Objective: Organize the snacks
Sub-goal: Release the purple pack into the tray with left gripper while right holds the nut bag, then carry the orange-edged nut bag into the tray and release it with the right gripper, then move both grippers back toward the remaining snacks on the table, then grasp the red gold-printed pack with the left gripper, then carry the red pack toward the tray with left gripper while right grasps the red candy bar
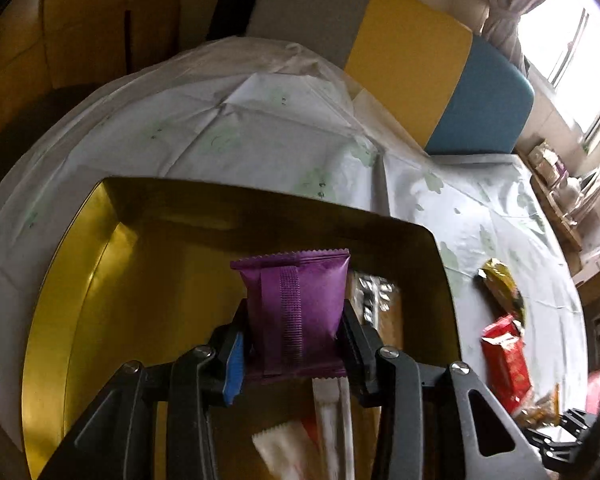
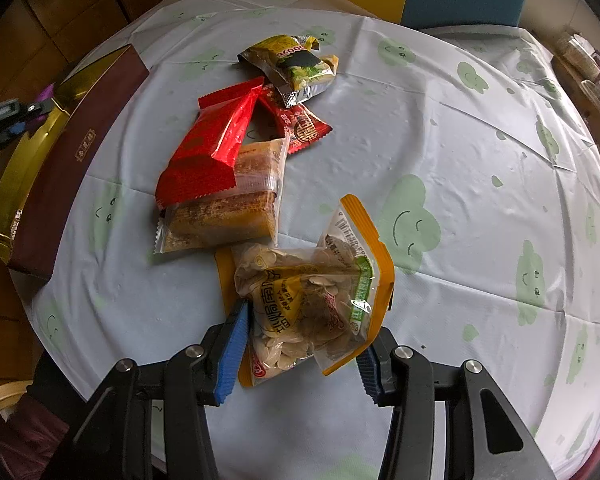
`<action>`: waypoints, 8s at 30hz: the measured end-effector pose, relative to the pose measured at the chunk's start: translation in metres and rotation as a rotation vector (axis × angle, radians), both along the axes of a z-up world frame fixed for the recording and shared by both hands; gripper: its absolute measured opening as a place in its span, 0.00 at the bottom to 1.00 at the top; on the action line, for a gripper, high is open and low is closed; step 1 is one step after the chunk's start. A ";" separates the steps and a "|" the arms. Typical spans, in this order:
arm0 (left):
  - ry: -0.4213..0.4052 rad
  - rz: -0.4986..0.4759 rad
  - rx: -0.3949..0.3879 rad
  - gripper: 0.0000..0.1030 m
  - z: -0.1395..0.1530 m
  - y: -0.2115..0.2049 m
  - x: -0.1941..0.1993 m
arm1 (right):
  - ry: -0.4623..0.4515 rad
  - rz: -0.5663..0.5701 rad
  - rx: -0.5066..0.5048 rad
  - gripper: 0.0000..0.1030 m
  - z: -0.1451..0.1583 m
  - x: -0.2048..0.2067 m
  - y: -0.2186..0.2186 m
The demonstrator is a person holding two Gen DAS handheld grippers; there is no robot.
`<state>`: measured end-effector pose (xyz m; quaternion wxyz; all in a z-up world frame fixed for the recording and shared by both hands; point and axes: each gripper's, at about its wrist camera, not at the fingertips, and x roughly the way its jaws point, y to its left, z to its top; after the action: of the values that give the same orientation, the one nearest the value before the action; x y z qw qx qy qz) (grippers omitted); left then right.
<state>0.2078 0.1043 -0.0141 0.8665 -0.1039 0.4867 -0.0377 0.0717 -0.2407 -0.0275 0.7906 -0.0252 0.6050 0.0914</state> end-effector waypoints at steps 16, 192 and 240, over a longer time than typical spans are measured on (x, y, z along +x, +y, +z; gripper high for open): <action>-0.030 0.070 0.015 0.60 0.007 0.001 -0.022 | 0.002 -0.001 0.002 0.49 0.001 0.000 -0.001; -0.160 -0.508 0.171 0.41 -0.045 -0.207 -0.170 | -0.233 -0.285 0.032 0.81 0.050 0.012 -0.070; -0.185 -0.484 0.090 0.43 -0.046 -0.197 -0.170 | -0.036 -0.082 0.054 0.68 0.023 0.023 -0.057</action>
<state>0.0376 -0.0925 -0.0600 0.8768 0.0580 0.4174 -0.2315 0.0951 -0.2977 -0.0049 0.8047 0.0193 0.5886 0.0750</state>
